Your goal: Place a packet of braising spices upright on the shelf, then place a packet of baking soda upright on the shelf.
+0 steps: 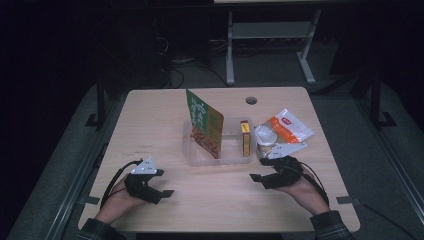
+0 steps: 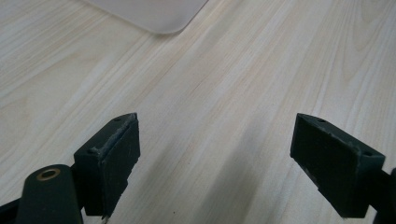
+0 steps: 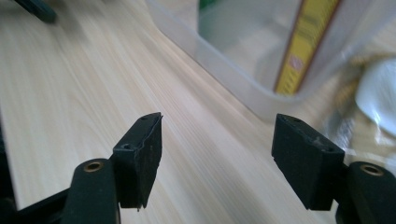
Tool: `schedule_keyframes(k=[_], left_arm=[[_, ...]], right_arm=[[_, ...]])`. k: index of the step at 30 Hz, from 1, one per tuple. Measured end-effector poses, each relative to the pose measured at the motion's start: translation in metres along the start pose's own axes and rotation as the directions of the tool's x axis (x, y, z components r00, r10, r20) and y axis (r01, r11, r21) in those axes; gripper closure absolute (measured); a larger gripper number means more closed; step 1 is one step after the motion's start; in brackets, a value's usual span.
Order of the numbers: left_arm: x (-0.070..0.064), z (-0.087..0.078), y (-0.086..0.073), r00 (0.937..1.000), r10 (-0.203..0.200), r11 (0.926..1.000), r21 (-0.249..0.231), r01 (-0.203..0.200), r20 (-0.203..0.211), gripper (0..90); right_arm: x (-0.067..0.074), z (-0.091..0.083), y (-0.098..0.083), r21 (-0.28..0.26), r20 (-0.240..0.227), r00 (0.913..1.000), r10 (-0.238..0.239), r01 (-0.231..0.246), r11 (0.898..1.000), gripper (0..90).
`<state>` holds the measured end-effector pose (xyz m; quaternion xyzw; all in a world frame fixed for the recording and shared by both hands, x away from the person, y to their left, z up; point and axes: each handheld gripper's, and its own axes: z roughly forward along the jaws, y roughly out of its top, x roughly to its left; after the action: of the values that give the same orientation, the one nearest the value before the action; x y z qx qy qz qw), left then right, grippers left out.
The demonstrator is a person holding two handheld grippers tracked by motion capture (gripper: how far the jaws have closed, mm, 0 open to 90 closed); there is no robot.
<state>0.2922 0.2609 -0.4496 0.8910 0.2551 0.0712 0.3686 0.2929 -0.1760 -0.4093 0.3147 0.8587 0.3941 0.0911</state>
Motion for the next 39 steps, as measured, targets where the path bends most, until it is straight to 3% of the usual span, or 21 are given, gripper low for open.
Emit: schedule_keyframes(k=[8,16,20,26,32,39], left_arm=[[-0.001,0.001,0.000,1.0000,-0.002,0.9999,-0.012,0.002,0.005,15.4],[-0.001,0.002,0.001,1.0000,-0.003,0.9999,-0.012,0.003,0.007,15.4],[0.000,0.002,0.001,1.0000,-0.004,1.0000,-0.005,0.004,0.006,15.4],[0.000,0.003,0.002,1.0000,-0.003,1.0000,-0.003,0.003,0.005,15.5],[0.000,0.004,0.002,1.0000,-0.004,1.0000,0.003,0.004,0.005,15.7],[0.000,0.004,0.001,0.9999,-0.008,0.9999,0.005,0.008,0.009,15.7]], right_arm=[[-0.020,0.000,-0.013,0.044,0.060,0.9976,0.037,-0.039,0.998,32.9],[-0.046,0.002,-0.017,0.038,0.114,0.9890,0.094,-0.099,0.994,35.0],[-0.060,0.003,-0.015,0.008,0.141,0.9815,0.129,-0.131,0.991,37.0],[-0.077,0.008,-0.012,-0.023,0.190,0.9632,0.190,-0.189,0.982,40.8],[-0.084,0.019,0.001,-0.029,0.226,0.9604,0.163,-0.161,0.987,44.9],[-0.096,0.036,0.016,-0.039,0.239,0.9556,0.172,-0.167,0.985,53.1]])
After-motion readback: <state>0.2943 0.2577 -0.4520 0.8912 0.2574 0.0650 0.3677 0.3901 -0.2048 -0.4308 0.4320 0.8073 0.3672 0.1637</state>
